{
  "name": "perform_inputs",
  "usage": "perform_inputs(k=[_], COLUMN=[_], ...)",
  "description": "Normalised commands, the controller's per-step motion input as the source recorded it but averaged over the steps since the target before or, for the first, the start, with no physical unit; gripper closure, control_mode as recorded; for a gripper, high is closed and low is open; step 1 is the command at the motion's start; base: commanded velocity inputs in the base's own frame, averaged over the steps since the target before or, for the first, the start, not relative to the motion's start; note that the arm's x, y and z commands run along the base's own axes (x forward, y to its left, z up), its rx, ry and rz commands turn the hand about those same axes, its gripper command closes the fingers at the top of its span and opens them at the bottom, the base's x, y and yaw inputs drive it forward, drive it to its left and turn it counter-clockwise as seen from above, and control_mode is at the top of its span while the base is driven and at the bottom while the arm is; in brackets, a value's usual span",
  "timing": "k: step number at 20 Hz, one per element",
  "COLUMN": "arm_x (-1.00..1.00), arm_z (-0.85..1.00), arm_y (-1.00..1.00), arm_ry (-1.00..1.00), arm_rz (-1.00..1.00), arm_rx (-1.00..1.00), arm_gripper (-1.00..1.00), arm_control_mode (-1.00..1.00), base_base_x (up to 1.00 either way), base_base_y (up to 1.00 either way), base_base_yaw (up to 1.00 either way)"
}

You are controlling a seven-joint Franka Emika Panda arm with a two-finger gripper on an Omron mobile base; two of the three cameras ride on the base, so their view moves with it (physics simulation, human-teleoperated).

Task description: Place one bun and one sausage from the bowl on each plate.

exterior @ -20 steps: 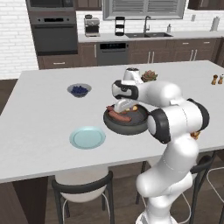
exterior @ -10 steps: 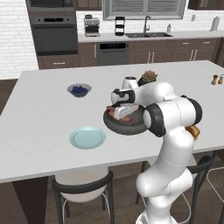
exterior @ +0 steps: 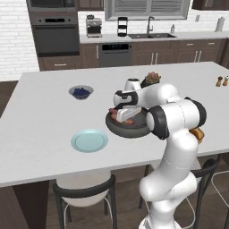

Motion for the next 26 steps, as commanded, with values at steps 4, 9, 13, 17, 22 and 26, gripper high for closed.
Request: perform_inputs(k=[4, 9, 13, 17, 22, 26], arm_x=[-0.07, -0.14, -0.06, -0.15, -0.58, -0.57], arm_z=[-0.26, -0.23, 0.09, 0.63, 0.67, 0.70], arm_y=[0.00, 0.00, 0.01, 0.05, -0.10, -0.62], arm_ry=[0.00, -0.01, -0.08, -0.09, -0.09, -0.04], arm_rz=[0.00, 0.00, 0.00, 0.04, -0.07, -0.17], arm_rx=[0.01, 0.00, -0.02, -0.02, 0.00, 0.00], arm_gripper=[1.00, 1.00, 1.00, 1.00, 1.00, 1.00], arm_control_mode=[-1.00, -1.00, -1.00, -1.00, -1.00, -1.00], base_base_x=[0.00, 0.00, 0.00, 0.00, 0.00, 0.00], base_base_y=[0.00, 0.00, 0.00, 0.00, 0.00, 0.00], base_base_yaw=[0.00, 0.00, 0.00, 0.00, 0.00, 0.00])
